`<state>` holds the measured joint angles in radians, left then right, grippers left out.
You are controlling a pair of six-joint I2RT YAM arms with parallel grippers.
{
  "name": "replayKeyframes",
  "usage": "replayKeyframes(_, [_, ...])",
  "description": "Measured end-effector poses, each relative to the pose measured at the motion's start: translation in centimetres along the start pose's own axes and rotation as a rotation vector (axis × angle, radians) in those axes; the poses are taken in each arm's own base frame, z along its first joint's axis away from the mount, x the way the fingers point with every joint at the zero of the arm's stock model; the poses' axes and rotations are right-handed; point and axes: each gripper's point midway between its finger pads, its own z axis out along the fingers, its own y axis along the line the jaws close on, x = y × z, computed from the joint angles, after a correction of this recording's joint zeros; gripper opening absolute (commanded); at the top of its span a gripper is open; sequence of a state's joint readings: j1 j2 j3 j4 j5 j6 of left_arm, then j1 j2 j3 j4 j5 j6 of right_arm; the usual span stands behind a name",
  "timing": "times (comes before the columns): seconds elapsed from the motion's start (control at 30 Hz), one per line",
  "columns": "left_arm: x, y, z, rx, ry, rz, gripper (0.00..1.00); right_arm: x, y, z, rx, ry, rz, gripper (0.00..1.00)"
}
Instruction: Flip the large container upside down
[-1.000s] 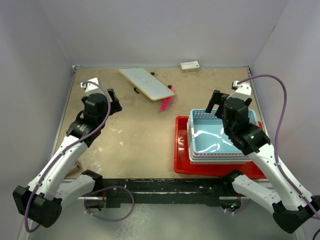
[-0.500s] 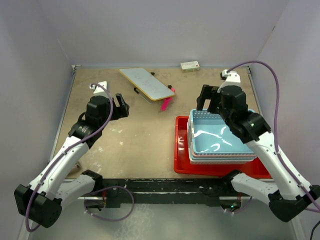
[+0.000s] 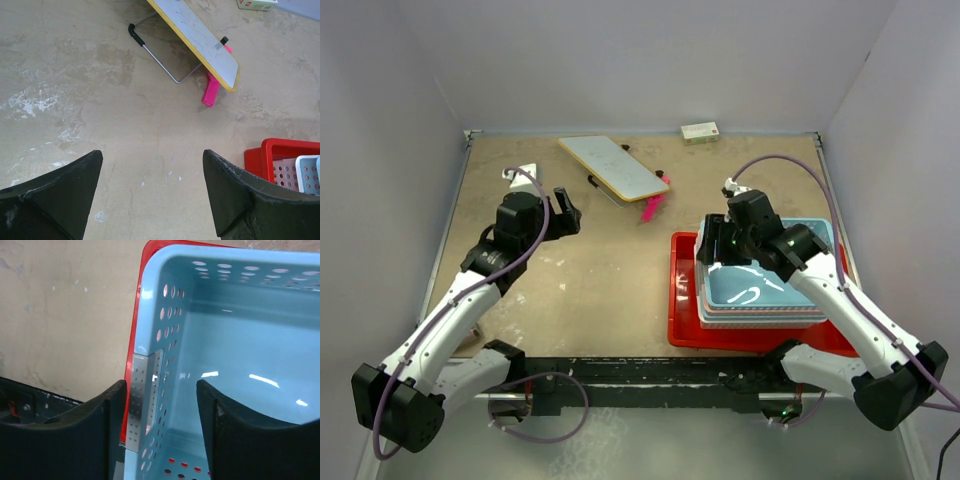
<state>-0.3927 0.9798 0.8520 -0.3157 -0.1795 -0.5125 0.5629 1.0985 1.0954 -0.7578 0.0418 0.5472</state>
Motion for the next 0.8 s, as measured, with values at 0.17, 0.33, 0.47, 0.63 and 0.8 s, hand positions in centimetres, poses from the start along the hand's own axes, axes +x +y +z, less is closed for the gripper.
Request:
replayKeyframes(0.17, [0.1, -0.1, 0.2, 0.003, 0.003, 0.0, 0.79, -0.5, 0.5, 0.1, -0.011, -0.019, 0.036, 0.19])
replayKeyframes(0.33, [0.0, 0.0, 0.2, -0.001, -0.001, 0.0, 0.79, -0.4, 0.8, 0.3, 0.002, -0.025, 0.052, 0.23])
replayKeyframes(0.47, [-0.1, 0.0, 0.2, -0.005, -0.003, -0.001, 0.79, -0.5, 0.7, 0.1, 0.053, -0.039, 0.027, 0.29])
replayKeyframes(0.63, [-0.1, 0.1, 0.2, -0.005, -0.003, -0.001, 0.79, -0.8, 0.1, -0.4, 0.162, -0.054, -0.029, 0.39])
replayKeyframes(0.8, [0.0, 0.1, 0.3, -0.006, -0.001, 0.0, 0.79, -0.8, -0.3, -0.4, 0.227, -0.059, -0.067, 0.41])
